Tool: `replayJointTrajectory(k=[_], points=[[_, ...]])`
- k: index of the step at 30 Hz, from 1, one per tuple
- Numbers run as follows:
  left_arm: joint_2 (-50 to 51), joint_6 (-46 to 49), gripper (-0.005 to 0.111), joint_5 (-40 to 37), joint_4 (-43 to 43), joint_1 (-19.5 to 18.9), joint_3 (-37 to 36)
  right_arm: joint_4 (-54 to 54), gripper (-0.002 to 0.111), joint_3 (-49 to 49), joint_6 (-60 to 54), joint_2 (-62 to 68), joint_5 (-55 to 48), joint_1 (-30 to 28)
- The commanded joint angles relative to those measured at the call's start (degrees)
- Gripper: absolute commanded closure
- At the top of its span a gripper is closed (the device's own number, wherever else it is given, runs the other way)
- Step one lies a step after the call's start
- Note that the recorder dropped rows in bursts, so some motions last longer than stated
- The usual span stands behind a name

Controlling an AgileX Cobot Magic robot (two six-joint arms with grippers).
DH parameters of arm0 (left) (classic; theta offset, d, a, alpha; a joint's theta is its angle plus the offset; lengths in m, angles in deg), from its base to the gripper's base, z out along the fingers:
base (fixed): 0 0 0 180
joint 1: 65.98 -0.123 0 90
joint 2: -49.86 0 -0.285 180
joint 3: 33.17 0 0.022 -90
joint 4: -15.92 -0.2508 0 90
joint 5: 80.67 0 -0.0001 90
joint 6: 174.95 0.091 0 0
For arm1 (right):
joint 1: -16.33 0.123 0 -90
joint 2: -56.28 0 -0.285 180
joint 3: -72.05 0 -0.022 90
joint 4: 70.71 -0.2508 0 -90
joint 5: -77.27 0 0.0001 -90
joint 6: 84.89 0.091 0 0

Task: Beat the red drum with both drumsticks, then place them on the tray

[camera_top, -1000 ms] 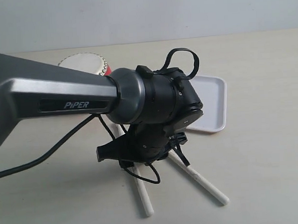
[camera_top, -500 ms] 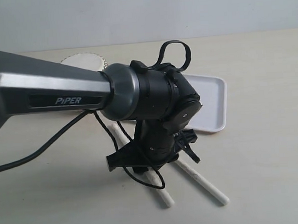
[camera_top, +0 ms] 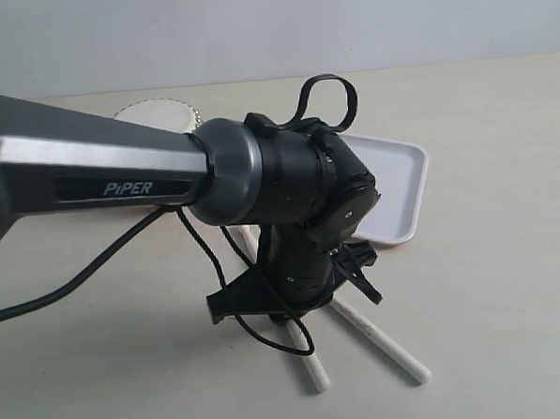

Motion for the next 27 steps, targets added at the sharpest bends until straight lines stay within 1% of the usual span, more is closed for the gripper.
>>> replayJointTrajectory(k=[1, 8, 15, 20, 27], points=[[2.3, -0.4, 0.107, 0.3, 4.7, 0.2, -1.7, 0.1, 0.108, -0.3, -0.1, -0.4, 0.4, -0.2], [-1.4, -3.1, 0.107, -3.2, 2.7, 0.3, -1.9, 0.1, 0.108, -0.3, -0.1, -0.4, 0.4, -0.2], [-6.7, -7.3, 0.107, -6.3, -2.8, 0.3, -3.7, 0.1, 0.108, -0.3, -0.1, -0.4, 0.4, -0.2], [-10.3, -8.3, 0.107, -6.7, -5.6, 0.3, -4.2, 0.1, 0.108, -0.3, -0.1, -0.4, 0.4, -0.2], [-16.1, -11.8, 0.107, -7.0, -16.4, 2.7, -4.2, 0.1, 0.108, -0.3, -0.1, -0.4, 0.4, -0.2]])
